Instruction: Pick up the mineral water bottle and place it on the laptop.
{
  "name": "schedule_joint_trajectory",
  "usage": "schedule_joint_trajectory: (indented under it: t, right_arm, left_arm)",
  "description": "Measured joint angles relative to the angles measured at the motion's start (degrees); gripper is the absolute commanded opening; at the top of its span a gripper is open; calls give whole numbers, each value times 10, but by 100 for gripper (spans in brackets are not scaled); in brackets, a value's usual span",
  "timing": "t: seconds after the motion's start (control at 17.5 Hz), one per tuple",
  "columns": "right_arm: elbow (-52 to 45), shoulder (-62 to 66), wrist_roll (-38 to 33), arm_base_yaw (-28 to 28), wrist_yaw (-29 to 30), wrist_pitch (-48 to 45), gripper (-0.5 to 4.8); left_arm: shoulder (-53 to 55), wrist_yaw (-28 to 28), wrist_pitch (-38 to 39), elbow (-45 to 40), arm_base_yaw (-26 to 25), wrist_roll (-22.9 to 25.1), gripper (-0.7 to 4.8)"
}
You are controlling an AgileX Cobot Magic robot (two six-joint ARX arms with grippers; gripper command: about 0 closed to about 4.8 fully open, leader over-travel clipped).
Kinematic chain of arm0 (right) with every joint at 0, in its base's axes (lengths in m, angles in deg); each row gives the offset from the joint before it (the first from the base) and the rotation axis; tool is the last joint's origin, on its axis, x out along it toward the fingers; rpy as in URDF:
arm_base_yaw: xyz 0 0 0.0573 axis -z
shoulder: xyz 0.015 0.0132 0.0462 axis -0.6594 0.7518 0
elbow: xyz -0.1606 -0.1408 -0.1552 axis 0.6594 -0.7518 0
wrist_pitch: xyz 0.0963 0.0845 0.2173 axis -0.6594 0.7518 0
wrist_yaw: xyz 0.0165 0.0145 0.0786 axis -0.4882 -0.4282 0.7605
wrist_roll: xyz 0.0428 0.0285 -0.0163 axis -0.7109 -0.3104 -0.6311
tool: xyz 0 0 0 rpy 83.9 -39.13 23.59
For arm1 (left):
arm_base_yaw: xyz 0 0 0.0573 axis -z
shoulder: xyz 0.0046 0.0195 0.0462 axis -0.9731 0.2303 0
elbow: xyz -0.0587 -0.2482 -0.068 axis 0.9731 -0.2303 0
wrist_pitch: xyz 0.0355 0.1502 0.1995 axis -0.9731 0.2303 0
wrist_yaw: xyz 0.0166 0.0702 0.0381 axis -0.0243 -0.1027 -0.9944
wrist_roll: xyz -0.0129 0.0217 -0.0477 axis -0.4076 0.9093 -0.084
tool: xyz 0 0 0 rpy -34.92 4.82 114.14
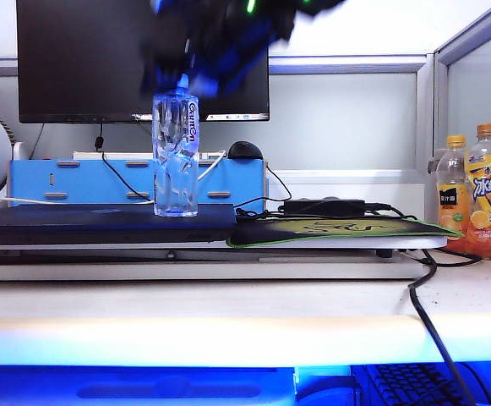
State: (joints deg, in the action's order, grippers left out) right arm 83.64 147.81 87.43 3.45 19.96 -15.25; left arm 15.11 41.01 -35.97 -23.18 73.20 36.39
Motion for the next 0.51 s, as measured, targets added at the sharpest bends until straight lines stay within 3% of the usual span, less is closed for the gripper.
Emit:
schedule_joint_trajectory:
  t: [0.23, 0.29, 0.34, 0.51]
  right_arm:
    - [0, -97, 2, 0, -61, 20, 479]
    - [0, -159, 2, 0, -86, 40, 265]
    - [0, -216, 1, 0, -104, 63, -7]
    - [1, -351, 2, 0, -129, 121, -1]
  left_arm:
    - [0, 0, 0, 0, 0, 0, -2]
    - [0, 0, 0, 0, 0, 0, -2]
    - [0, 0, 0, 0, 0, 0, -2]
    - [0, 0, 0, 0, 0, 0, -2]
